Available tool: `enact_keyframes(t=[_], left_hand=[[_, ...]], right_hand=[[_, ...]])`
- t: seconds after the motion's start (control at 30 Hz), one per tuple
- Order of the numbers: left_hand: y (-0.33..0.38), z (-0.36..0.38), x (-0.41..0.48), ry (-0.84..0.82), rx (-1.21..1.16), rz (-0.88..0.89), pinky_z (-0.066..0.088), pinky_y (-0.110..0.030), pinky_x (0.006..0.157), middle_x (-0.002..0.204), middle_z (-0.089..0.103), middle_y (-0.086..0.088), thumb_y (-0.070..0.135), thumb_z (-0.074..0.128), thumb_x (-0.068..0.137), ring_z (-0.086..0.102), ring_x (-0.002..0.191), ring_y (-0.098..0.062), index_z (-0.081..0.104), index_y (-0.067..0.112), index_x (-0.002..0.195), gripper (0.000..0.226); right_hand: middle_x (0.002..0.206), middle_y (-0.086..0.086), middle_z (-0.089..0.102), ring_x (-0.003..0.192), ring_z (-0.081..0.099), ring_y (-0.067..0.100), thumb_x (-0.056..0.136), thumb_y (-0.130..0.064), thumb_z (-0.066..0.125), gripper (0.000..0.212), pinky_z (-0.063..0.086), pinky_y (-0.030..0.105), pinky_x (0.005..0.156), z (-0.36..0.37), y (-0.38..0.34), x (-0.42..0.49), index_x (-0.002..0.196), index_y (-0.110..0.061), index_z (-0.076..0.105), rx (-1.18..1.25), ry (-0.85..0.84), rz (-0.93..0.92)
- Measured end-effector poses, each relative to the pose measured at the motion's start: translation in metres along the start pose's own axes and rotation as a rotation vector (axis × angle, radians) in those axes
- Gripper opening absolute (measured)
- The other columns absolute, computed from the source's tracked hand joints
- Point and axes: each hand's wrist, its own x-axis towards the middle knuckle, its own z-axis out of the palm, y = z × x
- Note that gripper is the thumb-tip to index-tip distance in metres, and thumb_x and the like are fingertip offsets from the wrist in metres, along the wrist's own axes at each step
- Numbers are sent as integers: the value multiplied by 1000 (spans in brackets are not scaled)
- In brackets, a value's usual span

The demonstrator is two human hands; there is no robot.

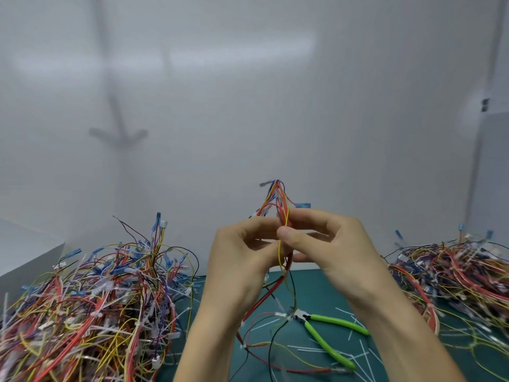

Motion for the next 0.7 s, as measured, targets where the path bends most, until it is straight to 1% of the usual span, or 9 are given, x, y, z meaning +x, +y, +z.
enact_keyframes(t=[0.07, 0.13, 0.23, 0.33, 0.43, 0.5, 0.57, 0.6, 0.7], left_hand=[[1, 2, 0, 40, 41, 37, 57, -21, 65, 76, 77, 1, 12, 79, 78, 74, 72, -13, 79, 23, 88, 15], [1, 4, -1, 76, 129, 69, 58, -24, 64, 71, 76, 6, 21, 81, 76, 73, 68, -11, 79, 28, 82, 9], [0, 6, 0, 76, 243, 93, 59, -26, 63, 69, 74, 9, 26, 83, 75, 69, 65, -11, 77, 26, 79, 7], [-1, 0, 1, -5, 311, 80, 53, -21, 58, 65, 69, 8, 22, 86, 70, 64, 58, -9, 72, 21, 74, 15], [-1, -6, 0, -122, 422, 80, 44, -13, 54, 59, 63, 9, 27, 87, 70, 56, 54, -2, 67, 20, 69, 21], [-1, -9, -1, -156, 543, 109, 44, -13, 54, 61, 65, 12, 36, 82, 75, 57, 55, 1, 67, 22, 68, 22], [0, -10, -3, -200, 623, 105, 51, -19, 59, 68, 69, 14, 47, 74, 79, 63, 62, 1, 69, 25, 72, 23], [1, -11, -4, -220, 632, 96, 53, -20, 62, 71, 70, 16, 49, 72, 80, 65, 66, 1, 70, 27, 75, 23], [1, -11, -3, -216, 583, 101, 53, -18, 66, 74, 71, 18, 41, 75, 81, 67, 70, 2, 73, 27, 78, 13]], right_hand=[[92, -6, 78, 83, 74, 12, 86, -13, 74, 19, 61, 27, 66, 1, 0, 1, 99, -26, 78, 23, 54, -3], [91, 0, 78, 80, 75, 19, 86, -10, 74, 19, 62, 33, 66, 0, 1, 2, 100, -21, 78, 60, 93, 14], [87, 7, 78, 77, 76, 23, 86, -8, 73, 19, 62, 34, 65, -4, 0, 2, 102, -16, 77, 85, 137, 54], [83, 9, 78, 72, 76, 25, 86, 1, 69, 17, 62, 34, 59, -7, -2, 1, 96, -11, 75, 135, 123, 92], [83, 9, 78, 71, 76, 25, 87, 6, 67, 17, 59, 30, 52, -10, -5, 1, 93, -8, 75, 145, 111, 105], [84, 9, 78, 73, 76, 25, 88, 6, 65, 17, 58, 29, 52, -12, -6, 0, 94, -6, 75, 148, 105, 112], [86, 8, 78, 75, 77, 24, 89, 4, 64, 16, 61, 30, 55, -14, -7, 0, 98, -5, 74, 155, 116, 121], [87, 7, 78, 76, 77, 24, 90, 2, 64, 16, 61, 30, 57, -14, -8, 0, 100, -5, 74, 157, 126, 122], [90, 3, 79, 79, 77, 22, 92, -3, 64, 16, 60, 30, 63, -14, -9, 0, 103, -9, 73, 166, 150, 107]])
